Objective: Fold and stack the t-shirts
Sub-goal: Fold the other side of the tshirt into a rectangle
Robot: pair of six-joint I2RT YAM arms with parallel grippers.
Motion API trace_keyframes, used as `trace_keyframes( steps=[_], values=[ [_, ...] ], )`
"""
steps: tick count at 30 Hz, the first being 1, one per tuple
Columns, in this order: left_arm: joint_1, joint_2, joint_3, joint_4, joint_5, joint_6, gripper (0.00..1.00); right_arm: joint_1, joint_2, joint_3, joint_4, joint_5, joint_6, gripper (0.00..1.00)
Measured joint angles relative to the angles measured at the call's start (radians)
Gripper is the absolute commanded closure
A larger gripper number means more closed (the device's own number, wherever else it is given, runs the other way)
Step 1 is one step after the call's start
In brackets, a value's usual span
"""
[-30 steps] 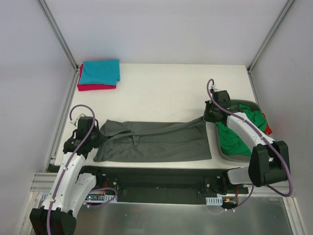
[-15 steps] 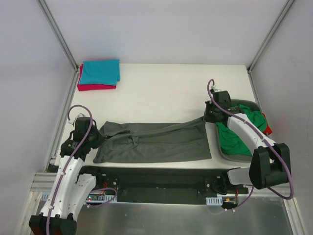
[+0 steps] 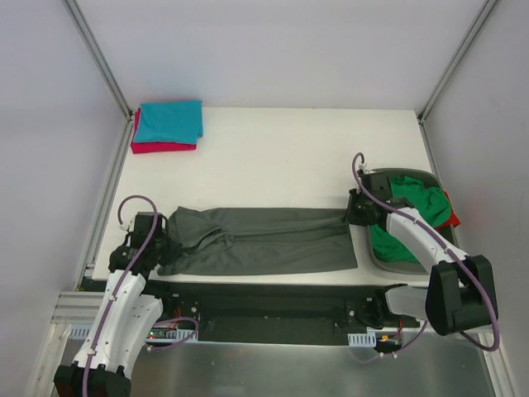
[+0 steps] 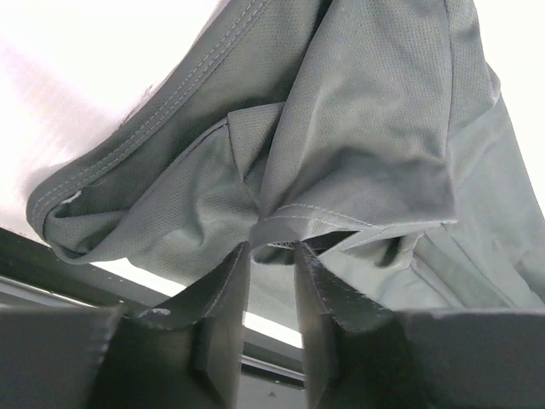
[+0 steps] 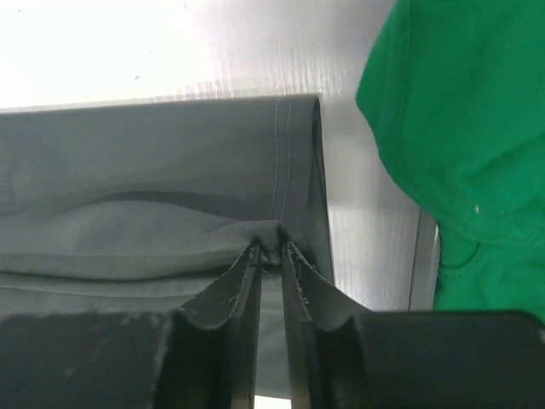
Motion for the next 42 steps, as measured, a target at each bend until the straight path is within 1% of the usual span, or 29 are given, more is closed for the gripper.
trace_keyframes(
  steps=[1,3,5,6,8,9,10,11,13,16,18,21,23,28,32,36,40,42],
  values=[
    [0.0,-0.007,-0.004,-0.002,0.0,-0.009,0.49,0.0,-0.015,-0.013,-0.002,0.0,0.006,0.65],
    [0.0,-0.024,-0.007,-0.004,-0.001,-0.021,0.42,0.0,-0.046,-0.032,-0.007,0.0,0.015,0.59],
    [0.0,-0.045,-0.007,-0.007,-0.002,-0.036,0.35,0.0,-0.081,-0.044,-0.01,-0.001,0.015,0.46],
    [0.0,-0.054,-0.007,-0.008,-0.003,-0.039,0.29,0.0,-0.1,-0.048,-0.011,-0.005,0.016,0.4],
    [0.0,-0.074,-0.006,-0.011,-0.003,-0.04,0.08,0.0,-0.154,-0.055,-0.013,-0.029,0.011,0.27],
    [0.0,-0.08,-0.004,-0.012,-0.003,-0.038,0.01,0.001,-0.178,-0.056,-0.014,-0.044,0.011,0.17],
    [0.0,-0.082,0.002,-0.015,0.0,-0.036,0.01,0.002,-0.209,-0.056,-0.011,-0.064,0.008,0.07],
    [0.0,-0.082,0.011,-0.018,0.003,-0.035,0.01,0.003,-0.237,-0.056,-0.009,-0.087,0.005,0.04],
    [0.0,-0.078,0.038,-0.02,0.005,-0.036,0.01,0.012,-0.29,-0.056,0.0,-0.141,-0.004,0.04],
    [0.0,-0.044,0.092,-0.016,0.018,-0.016,0.01,0.05,-0.309,-0.056,0.027,-0.209,-0.006,0.04],
    [0.0,0.001,0.132,0.001,0.047,0.006,0.01,0.092,-0.29,-0.056,0.046,-0.234,-0.005,0.04],
    [-0.011,0.089,0.181,0.06,0.101,0.041,0.01,0.165,-0.216,-0.055,0.083,-0.255,-0.003,0.04],
    [-0.044,0.166,0.204,0.114,0.13,0.063,0.01,0.193,-0.155,-0.055,0.099,-0.258,-0.001,0.04],
    [-0.193,0.417,0.229,0.254,0.175,0.117,0.01,0.221,0.007,-0.053,0.109,-0.241,0.008,0.04],
    [-0.24,0.571,0.235,0.303,0.188,0.146,0.01,0.223,0.032,-0.054,0.112,-0.217,0.03,0.04],
    [-0.259,0.621,0.231,0.325,0.198,0.169,0.01,0.223,0.035,-0.064,0.141,-0.192,0.045,0.04],
    [-0.306,0.612,0.2,0.359,0.256,0.195,0.01,0.223,0.047,-0.092,0.147,-0.17,0.048,0.04],
    [-0.323,0.581,0.163,0.365,0.276,0.198,0.01,0.223,0.051,-0.104,0.145,-0.163,0.048,0.04]
  ],
)
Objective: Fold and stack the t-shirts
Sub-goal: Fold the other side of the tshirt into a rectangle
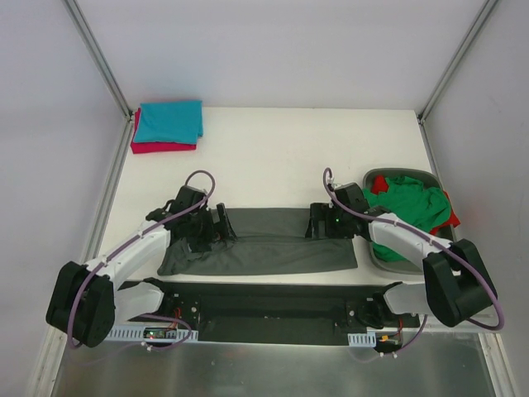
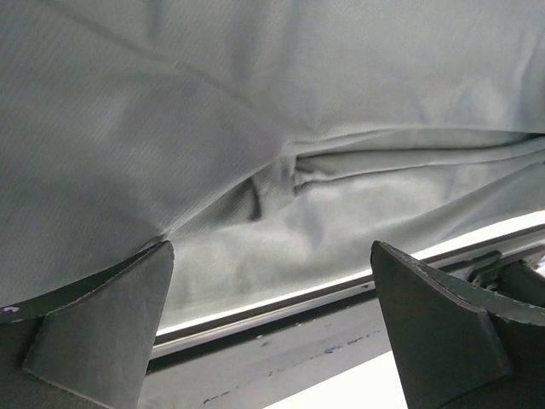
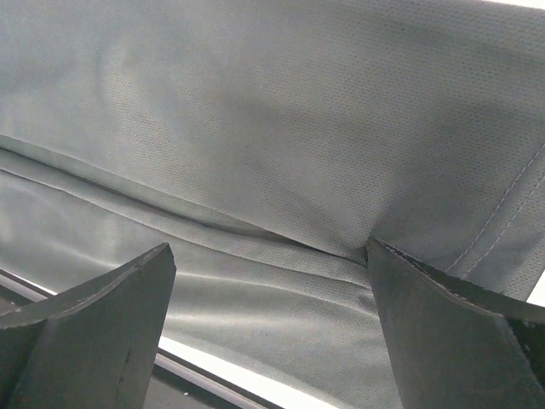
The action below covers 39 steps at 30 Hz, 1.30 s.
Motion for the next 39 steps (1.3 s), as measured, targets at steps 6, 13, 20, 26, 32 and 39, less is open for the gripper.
trace_keyframes(
  steps=[6,13,20,26,32,39],
  values=[
    [-0.005,-0.105,-0.067,-0.021,0.016,-0.001,0.01,0.0,-0.008,-0.003,-0.005,0.013,-0.006,0.04],
    [-0.005,-0.2,-0.059,-0.048,0.02,0.006,0.01,0.0,-0.051,-0.003,-0.016,0.02,-0.019,0.04],
    [-0.005,-0.121,0.054,-0.05,-0.068,0.013,0.01,0.0,-0.056,-0.011,-0.019,0.026,-0.024,0.04],
    [-0.005,0.053,0.102,0.033,-0.045,0.012,0.01,0.0,-0.055,-0.013,-0.023,0.027,-0.028,0.04],
    [-0.007,0.088,0.072,0.104,-0.003,0.005,0.01,0.0,-0.047,-0.013,-0.024,0.037,-0.031,0.04],
    [-0.007,0.088,-0.032,0.142,0.024,0.003,0.01,0.0,-0.027,-0.013,-0.027,0.038,-0.031,0.04]
  ],
)
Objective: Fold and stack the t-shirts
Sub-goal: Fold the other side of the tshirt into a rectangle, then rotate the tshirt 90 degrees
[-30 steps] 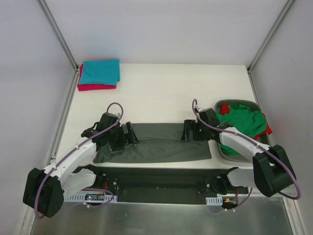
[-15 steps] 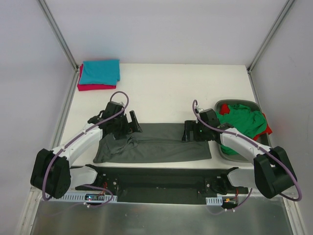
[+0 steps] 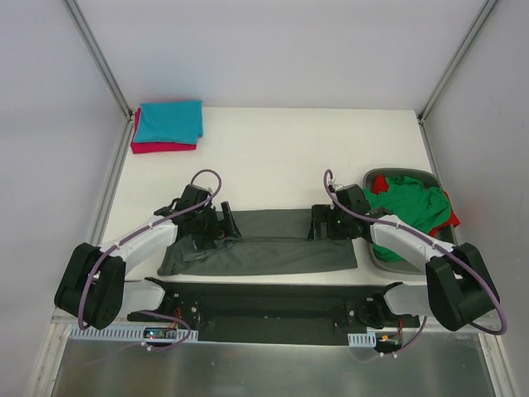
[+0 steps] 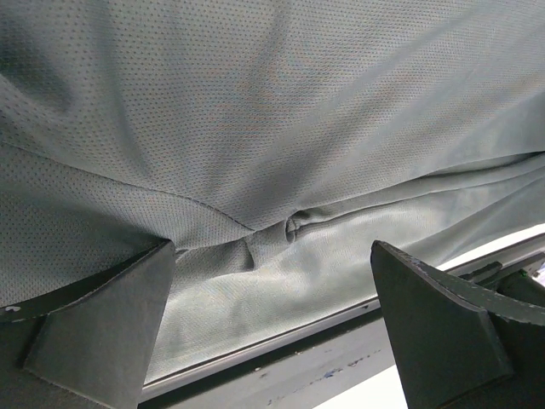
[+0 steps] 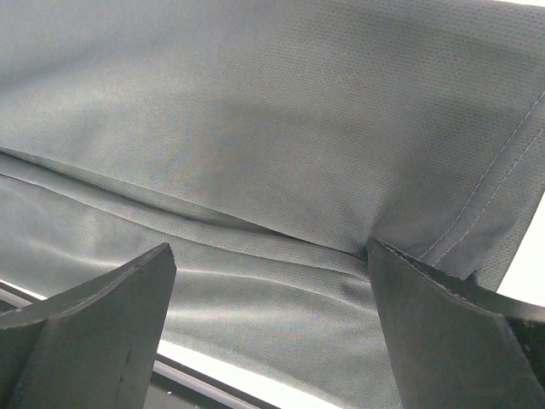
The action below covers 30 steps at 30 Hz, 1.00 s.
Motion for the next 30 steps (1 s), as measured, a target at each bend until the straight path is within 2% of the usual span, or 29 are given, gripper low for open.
trace_keyframes(
  steps=[11,17,24,30],
  values=[
    [0.0,-0.012,-0.017,0.016,0.024,0.002,0.01,0.0,-0.002,0.0,-0.002,0.001,-0.002,0.04],
    [0.0,-0.151,-0.001,-0.026,0.009,0.002,0.01,0.0,-0.076,0.0,-0.023,0.001,-0.011,0.04],
    [0.001,-0.306,0.007,-0.137,-0.138,-0.013,0.01,0.0,-0.14,0.0,-0.026,0.001,-0.022,0.04],
    [0.038,-0.259,-0.002,-0.19,-0.255,-0.064,0.01,0.0,-0.037,0.033,-0.008,-0.011,-0.023,0.04]
  ],
)
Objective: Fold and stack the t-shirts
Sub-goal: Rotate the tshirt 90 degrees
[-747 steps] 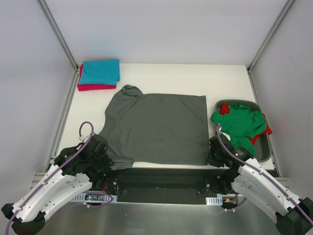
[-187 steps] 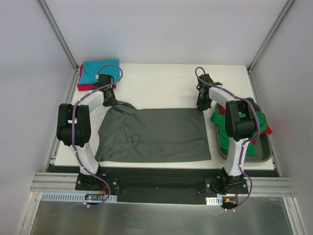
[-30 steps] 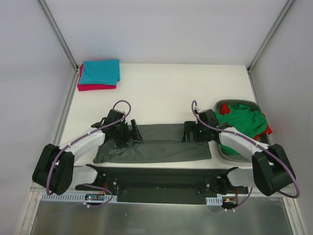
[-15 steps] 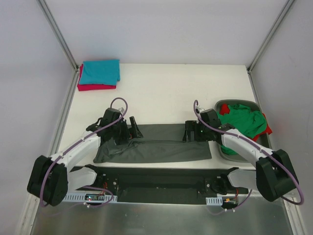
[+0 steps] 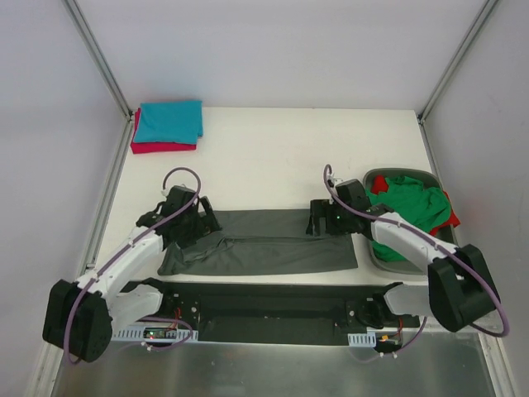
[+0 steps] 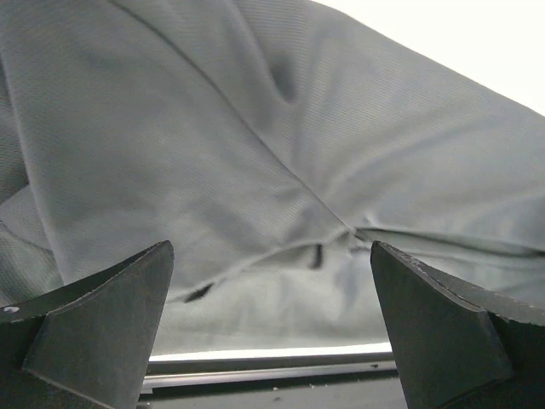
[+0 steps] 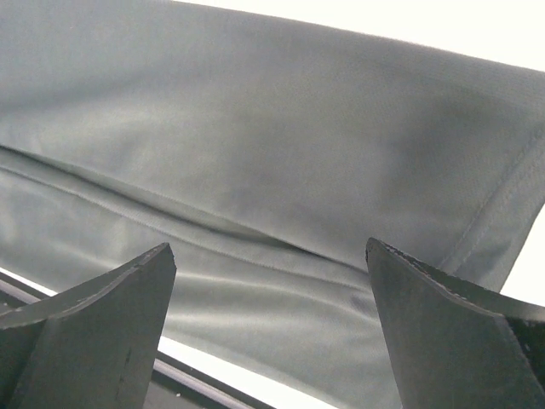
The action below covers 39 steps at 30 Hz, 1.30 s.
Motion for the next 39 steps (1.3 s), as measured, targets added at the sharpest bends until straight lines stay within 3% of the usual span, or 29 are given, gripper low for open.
trace_keyframes(
  steps=[7,12,15,20,28,34,39],
  values=[
    [0.044,0.255,0.016,0.03,-0.05,-0.032,0.01,0.0,0.143,0.032,0.032,0.015,0.007,0.04],
    [0.07,0.452,0.172,0.071,-0.044,-0.022,0.01,0.0,0.129,0.014,0.057,0.032,0.043,0.04],
    [0.067,0.586,0.295,0.091,-0.043,-0.014,0.01,0.0,0.042,-0.059,0.071,0.045,0.085,0.04],
    [0.06,0.876,0.627,0.106,0.008,0.014,0.01,0.013,-0.121,-0.171,0.049,0.047,0.16,0.04],
    [0.046,1.383,1.321,0.2,0.264,-0.032,0.01,0.154,-0.274,-0.264,0.038,0.029,0.301,0.04],
    [-0.014,1.771,1.902,0.24,0.387,-0.2,0.01,0.263,-0.21,-0.267,0.134,-0.076,0.35,0.04],
    [-0.049,1.841,1.932,0.398,0.382,-0.359,0.01,0.385,-0.062,-0.205,0.242,-0.108,0.393,0.04]
  ],
)
